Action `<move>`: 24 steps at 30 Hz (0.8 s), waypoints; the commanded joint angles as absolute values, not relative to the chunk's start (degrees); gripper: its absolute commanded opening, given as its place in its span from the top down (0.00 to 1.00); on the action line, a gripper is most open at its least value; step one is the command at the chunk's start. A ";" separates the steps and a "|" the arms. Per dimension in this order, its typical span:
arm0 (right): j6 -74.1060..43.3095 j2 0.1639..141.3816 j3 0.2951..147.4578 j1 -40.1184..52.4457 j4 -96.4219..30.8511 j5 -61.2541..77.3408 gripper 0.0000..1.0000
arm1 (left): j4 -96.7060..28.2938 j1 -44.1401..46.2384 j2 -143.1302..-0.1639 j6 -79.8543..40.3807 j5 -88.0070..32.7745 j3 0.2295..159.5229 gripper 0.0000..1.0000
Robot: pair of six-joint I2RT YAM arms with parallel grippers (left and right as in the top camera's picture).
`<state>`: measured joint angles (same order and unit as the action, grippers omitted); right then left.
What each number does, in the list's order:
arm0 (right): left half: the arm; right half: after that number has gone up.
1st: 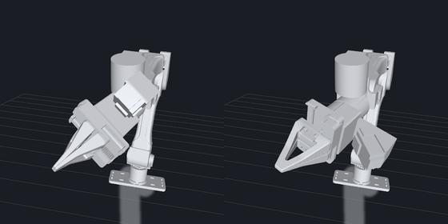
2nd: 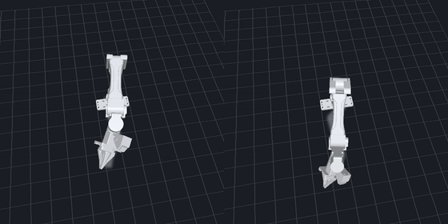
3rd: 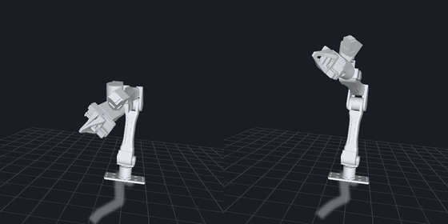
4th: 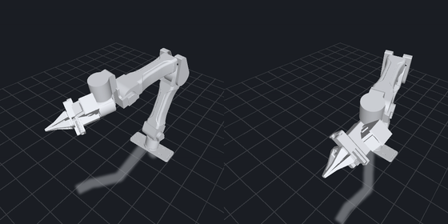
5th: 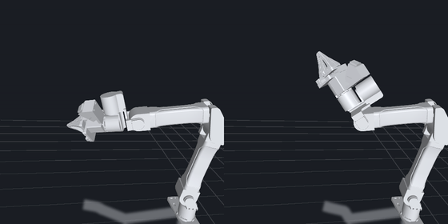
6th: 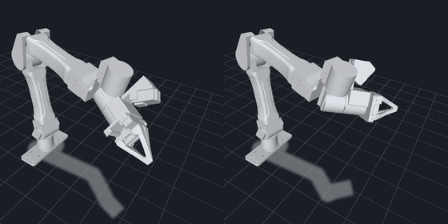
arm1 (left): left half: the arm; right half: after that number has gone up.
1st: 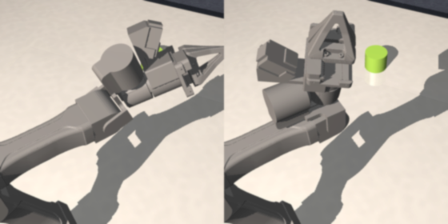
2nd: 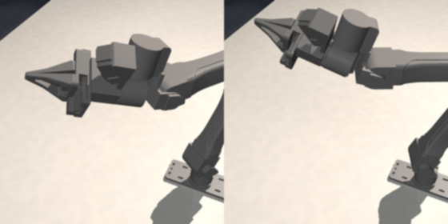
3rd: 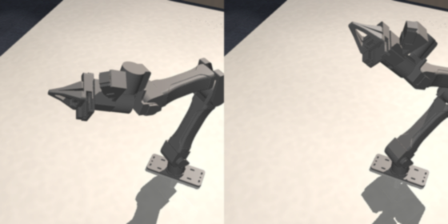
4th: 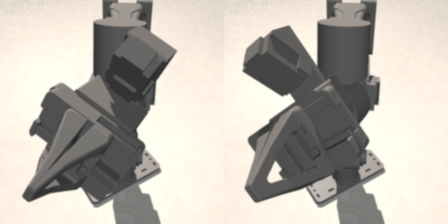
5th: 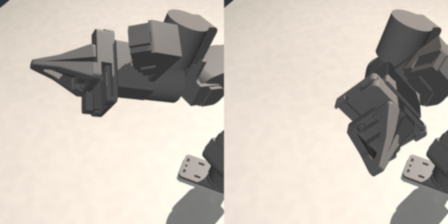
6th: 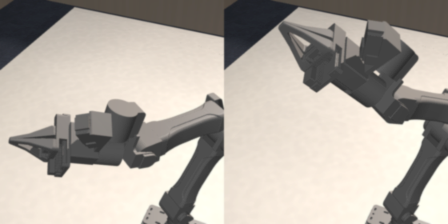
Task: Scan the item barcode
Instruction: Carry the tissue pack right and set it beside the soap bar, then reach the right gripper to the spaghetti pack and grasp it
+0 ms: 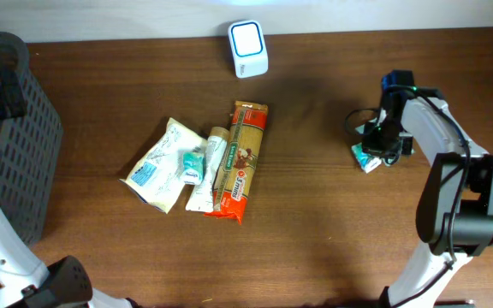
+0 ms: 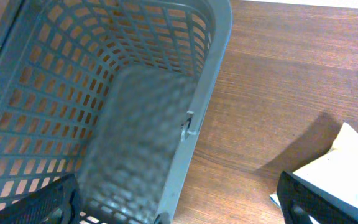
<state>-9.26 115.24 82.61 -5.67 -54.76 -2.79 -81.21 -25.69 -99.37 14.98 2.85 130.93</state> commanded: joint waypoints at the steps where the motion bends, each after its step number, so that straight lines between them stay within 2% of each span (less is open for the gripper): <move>1: -11.51 114.91 81.91 -9.23 -50.72 -3.60 0.96 | -81.12 -26.04 -99.39 14.20 2.61 131.04 0.01; 2: -11.49 114.91 81.95 -9.89 -49.69 -3.53 0.96 | -81.12 -26.06 -99.39 14.20 2.61 131.04 0.01; 4: -11.42 114.91 82.00 -10.04 -49.01 -3.40 0.86 | -81.12 -26.04 -99.39 14.20 2.61 131.04 0.01; 5: -11.40 114.91 82.54 -10.04 -49.06 -3.11 0.80 | -81.12 -26.04 -99.39 14.20 2.59 131.04 0.01; 6: -10.81 114.89 83.35 -10.04 -49.39 -2.55 0.68 | -81.12 -26.04 -99.39 14.20 2.61 131.04 0.01; 8: -9.39 114.78 89.03 -10.04 -54.15 2.48 0.58 | -81.12 -26.06 -99.39 14.20 2.61 131.04 0.01; 10: -9.28 114.78 98.37 -9.21 -61.87 9.89 0.54 | -81.12 -26.06 -99.39 14.20 2.59 131.04 0.01; 13: -9.32 114.78 105.56 -4.67 -67.13 18.52 0.53 | -81.12 -26.06 -99.39 14.20 2.61 131.04 0.01; 15: -9.85 114.93 105.45 -0.01 -67.00 23.99 0.53 | -81.12 -26.04 -99.39 14.20 2.61 131.04 0.01; 20: -20.36 116.42 101.69 14.39 -61.21 23.35 0.38 | -81.12 -26.06 -99.39 14.20 2.61 131.04 0.01; 23: -26.46 119.11 99.20 19.22 -56.66 23.38 0.31 | -81.12 -26.04 -99.39 14.20 2.61 131.04 0.01; 24: -29.50 120.38 97.71 20.91 -54.41 23.38 0.26 | -81.12 -26.04 -99.39 14.20 2.61 131.04 0.01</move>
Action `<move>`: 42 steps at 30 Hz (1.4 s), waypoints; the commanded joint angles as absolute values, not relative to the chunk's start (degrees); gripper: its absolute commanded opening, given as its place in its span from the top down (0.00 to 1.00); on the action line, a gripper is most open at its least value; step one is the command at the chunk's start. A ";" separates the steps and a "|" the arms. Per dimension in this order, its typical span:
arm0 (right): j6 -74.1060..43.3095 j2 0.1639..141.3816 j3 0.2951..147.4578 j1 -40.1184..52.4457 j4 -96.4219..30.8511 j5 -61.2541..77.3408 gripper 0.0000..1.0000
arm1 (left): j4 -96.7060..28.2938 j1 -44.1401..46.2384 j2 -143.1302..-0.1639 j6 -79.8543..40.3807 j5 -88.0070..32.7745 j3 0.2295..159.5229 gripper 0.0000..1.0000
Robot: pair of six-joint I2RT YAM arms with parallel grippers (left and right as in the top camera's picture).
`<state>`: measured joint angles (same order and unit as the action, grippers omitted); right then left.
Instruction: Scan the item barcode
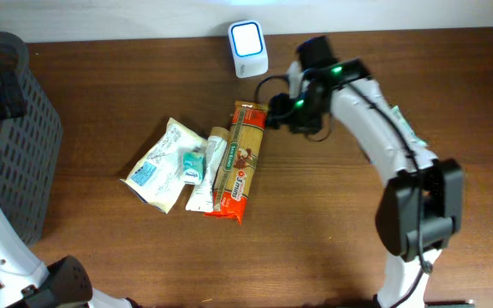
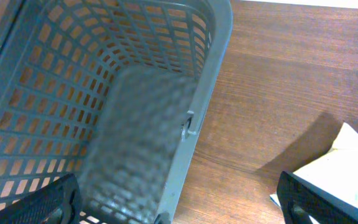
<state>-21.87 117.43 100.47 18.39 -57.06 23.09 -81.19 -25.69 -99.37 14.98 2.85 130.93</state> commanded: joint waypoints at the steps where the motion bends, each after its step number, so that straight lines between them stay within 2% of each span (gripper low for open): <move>1: -31.03 121.12 96.64 21.85 -53.12 23.40 0.20 | -81.12 -26.04 -99.39 14.20 2.59 131.04 0.01; 5: -33.54 122.91 92.86 23.70 -49.30 23.79 0.18 | -81.12 -26.06 -99.39 14.20 2.59 131.04 0.01; 8: -35.46 122.96 88.05 23.73 -44.31 24.53 0.10 | -81.12 -26.06 -99.39 14.20 2.61 131.04 0.01; 11: -37.89 123.11 80.82 23.73 -31.94 30.22 0.10 | -81.12 -26.04 -99.39 14.20 2.59 131.04 0.01; 14: -39.97 123.13 77.65 23.73 -26.68 30.48 0.12 | -81.12 -26.06 -99.39 14.20 2.61 131.04 0.01; 21: -43.00 123.17 77.41 26.61 -24.38 26.85 0.39 | -81.12 -26.06 -99.39 14.20 2.61 131.04 0.01; 23: -43.00 123.17 77.41 26.79 -23.94 26.52 0.55 | -81.12 -26.06 -99.39 14.20 2.61 131.04 0.01; 24: -42.96 123.17 77.41 26.79 -23.68 26.55 0.68 | -81.12 -26.04 -99.39 14.20 2.61 131.04 0.01; 25: -42.94 123.17 77.41 26.79 -23.66 26.55 0.73 | -81.12 -26.04 -99.39 14.20 2.61 131.04 0.01; 27: -42.09 123.02 77.47 26.61 -23.70 27.73 0.90 | -81.12 -26.04 -99.39 14.20 2.61 131.04 0.01; 31: -35.24 119.17 77.65 25.21 -24.29 32.84 0.95 | -81.12 -26.04 -99.39 14.20 2.61 131.04 0.01; 34: -27.86 111.28 80.88 22.81 -35.77 28.45 0.96 | -81.12 -26.06 -99.39 14.20 2.59 131.04 0.01; 38: -22.68 105.91 93.56 22.68 -60.20 6.90 0.96 | -81.12 -26.06 -99.39 14.20 2.61 131.04 0.01; 42: -22.74 108.16 95.81 26.11 -66.87 -17.06 0.96 | -81.12 -26.04 -99.39 14.20 2.59 131.04 0.01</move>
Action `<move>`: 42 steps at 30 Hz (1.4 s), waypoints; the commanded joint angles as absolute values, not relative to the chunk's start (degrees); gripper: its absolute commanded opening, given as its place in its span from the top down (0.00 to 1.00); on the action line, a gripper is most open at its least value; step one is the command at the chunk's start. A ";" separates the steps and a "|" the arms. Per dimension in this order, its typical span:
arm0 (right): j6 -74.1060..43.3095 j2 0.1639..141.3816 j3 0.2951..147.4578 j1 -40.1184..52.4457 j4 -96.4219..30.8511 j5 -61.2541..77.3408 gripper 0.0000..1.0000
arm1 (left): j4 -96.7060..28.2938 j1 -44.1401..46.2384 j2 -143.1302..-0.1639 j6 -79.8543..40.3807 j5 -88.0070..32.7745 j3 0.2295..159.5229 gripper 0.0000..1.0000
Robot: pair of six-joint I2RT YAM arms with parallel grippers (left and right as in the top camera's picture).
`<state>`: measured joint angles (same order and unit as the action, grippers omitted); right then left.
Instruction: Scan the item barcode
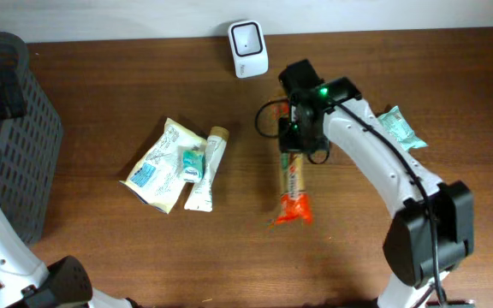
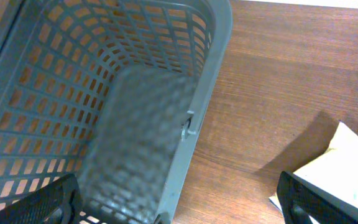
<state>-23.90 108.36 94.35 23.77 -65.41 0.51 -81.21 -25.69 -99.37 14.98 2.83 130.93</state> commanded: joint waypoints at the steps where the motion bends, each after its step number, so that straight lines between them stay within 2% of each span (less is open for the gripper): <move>1: -22.79 109.75 95.81 26.52 -67.46 -21.69 0.96 | -81.12 -26.06 -99.39 14.20 2.61 131.04 0.01; 4: -22.68 117.71 95.81 26.63 -68.34 -31.68 0.96 | -81.12 -26.04 -99.39 14.20 2.61 131.04 0.01; 7: -22.41 122.76 95.83 27.42 -68.10 -30.65 0.96 | -81.12 -26.06 -99.39 14.20 2.61 131.04 0.01; 8: -20.58 123.11 95.83 28.23 -67.26 -27.66 0.92 | -81.12 -26.06 -99.39 14.20 2.61 131.04 0.01; 10: -16.05 123.11 96.27 31.42 -64.45 -17.89 0.74 | -81.12 -26.06 -99.39 14.20 2.61 131.04 0.01; 12: -16.01 123.11 96.47 34.59 -62.24 -10.31 0.66 | -81.12 -26.06 -99.39 14.20 2.61 131.04 0.01; 14: -13.30 123.11 96.47 37.58 -61.71 -3.25 0.49 | -81.12 -26.04 -99.39 14.20 2.61 131.04 0.01; 16: -12.05 122.85 98.98 38.48 -64.71 -1.91 0.50 | -81.12 -26.04 -99.39 14.20 2.61 131.04 0.01; 19: -12.29 122.06 108.16 34.65 -72.84 -1.65 0.51 | -81.12 -26.06 -99.39 14.20 2.61 131.04 0.01; 21: -12.25 121.89 113.06 30.17 -76.84 -1.61 0.46 | -81.12 -26.06 -99.39 14.20 2.59 131.04 0.01; 22: -12.21 121.86 114.39 27.11 -78.24 -0.54 0.32 | -81.12 -26.06 -99.39 14.20 2.61 131.04 0.01; 24: -7.70 122.26 113.95 18.65 -79.94 6.94 0.26 | -81.12 -26.06 -99.39 14.20 2.61 131.04 0.01; 28: 6.37 122.32 106.72 6.94 -79.20 23.79 0.22 | -81.12 -26.06 -99.39 14.20 2.61 131.04 0.01; 31: 10.55 122.32 96.47 2.42 -72.75 31.20 0.22 | -81.12 -26.06 -99.39 14.20 2.61 131.04 0.01; 38: 10.70 122.32 81.10 2.17 -57.84 33.93 0.21 | -81.12 -26.04 -99.39 14.20 2.61 131.04 0.01; 42: 11.77 122.32 75.99 2.31 -49.39 41.95 0.22 | -81.12 -26.06 -99.39 14.20 2.61 131.04 0.01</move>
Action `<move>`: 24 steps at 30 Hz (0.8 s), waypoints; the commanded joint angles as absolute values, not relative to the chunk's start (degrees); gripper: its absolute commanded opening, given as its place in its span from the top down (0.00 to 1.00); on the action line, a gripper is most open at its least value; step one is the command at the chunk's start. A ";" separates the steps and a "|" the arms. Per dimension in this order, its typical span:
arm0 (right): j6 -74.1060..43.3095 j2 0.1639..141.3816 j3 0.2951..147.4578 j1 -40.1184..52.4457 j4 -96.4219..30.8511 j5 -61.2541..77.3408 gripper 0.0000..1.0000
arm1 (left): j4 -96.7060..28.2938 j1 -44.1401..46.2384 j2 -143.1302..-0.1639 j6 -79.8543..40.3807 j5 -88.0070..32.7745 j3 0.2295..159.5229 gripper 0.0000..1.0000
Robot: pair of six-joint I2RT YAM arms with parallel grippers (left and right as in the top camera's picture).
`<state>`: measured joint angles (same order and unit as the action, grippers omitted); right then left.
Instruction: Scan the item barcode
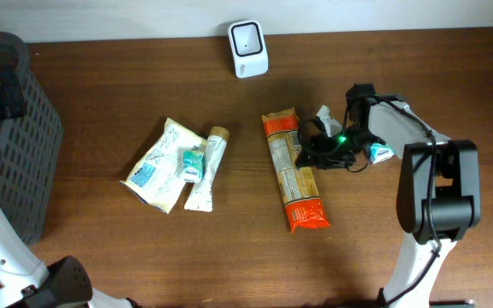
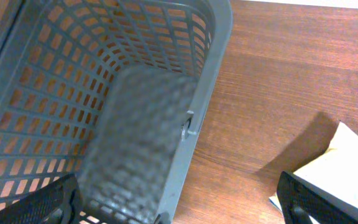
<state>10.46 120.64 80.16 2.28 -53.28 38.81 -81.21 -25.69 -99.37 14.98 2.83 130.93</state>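
The long pasta packet (image 1: 294,171) lies flat mid-table, orange at both ends, its printed label up. My right gripper (image 1: 309,144) sits low against the packet's upper right edge. The overhead view is too small to show whether its jaws hold the packet. The white scanner (image 1: 248,38) stands at the back edge, well beyond the packet. My left gripper (image 2: 179,204) hangs open over the rim of the grey basket (image 2: 210,68), its fingers (image 2: 312,199) wide apart with nothing between them.
A white pouch (image 1: 157,162), a small teal item (image 1: 193,164) and a cream tube (image 1: 205,171) lie together left of centre. A small teal packet (image 1: 382,153) peeks out beside the right arm. The basket (image 1: 24,162) fills the far left.
The pasta packet, then in my right gripper below the scanner, now lies flat a little nearer the front. The right arm has swung right and low, with the gripper at the packet's right edge.
My right gripper was first at the small teal packet on the right while the pasta lay in the pile. Then it was at the pasta's far end. Then it held the pasta clear of the pile near the scanner. Now the pasta lies alone mid-table. The left arm never moved.
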 commanded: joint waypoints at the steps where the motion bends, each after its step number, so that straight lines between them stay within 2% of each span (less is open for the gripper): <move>1: 11.73 122.32 74.70 2.46 -47.55 42.94 0.22 | -81.12 -26.06 -99.39 14.20 2.61 131.04 0.01; 3: 11.03 122.32 71.55 3.09 -44.01 42.89 0.26 | -81.12 -26.06 -99.39 14.20 2.59 131.04 0.01; 6: 8.25 122.32 68.45 3.84 -39.92 42.89 0.42 | -81.12 -26.04 -99.39 14.20 2.61 131.04 0.01; 9: 5.50 122.32 67.40 3.77 -38.00 42.89 0.77 | -81.12 -26.06 -99.39 14.20 2.61 131.04 0.01; 11: 5.48 122.30 67.44 3.73 -37.89 43.46 0.91 | -81.12 -26.06 -99.39 14.20 2.59 131.04 0.01; 13: 5.50 121.84 68.51 3.62 -38.54 46.83 0.96 | -81.12 -26.06 -99.39 14.20 2.61 131.04 0.01; 17: 5.41 117.47 76.77 4.03 -49.80 41.10 0.96 | -81.12 -26.06 -99.39 14.20 2.59 131.04 0.01; 21: -6.44 113.16 90.76 10.90 -66.35 10.50 0.96 | -81.12 -26.04 -99.39 14.20 2.61 131.04 0.01; 24: -18.44 113.69 93.34 22.11 -69.28 -14.13 0.96 | -81.12 -26.04 -99.39 14.20 2.59 131.04 0.01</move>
<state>-8.34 115.35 91.81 15.38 -68.34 6.48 -81.19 -25.69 -99.37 14.98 2.85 130.93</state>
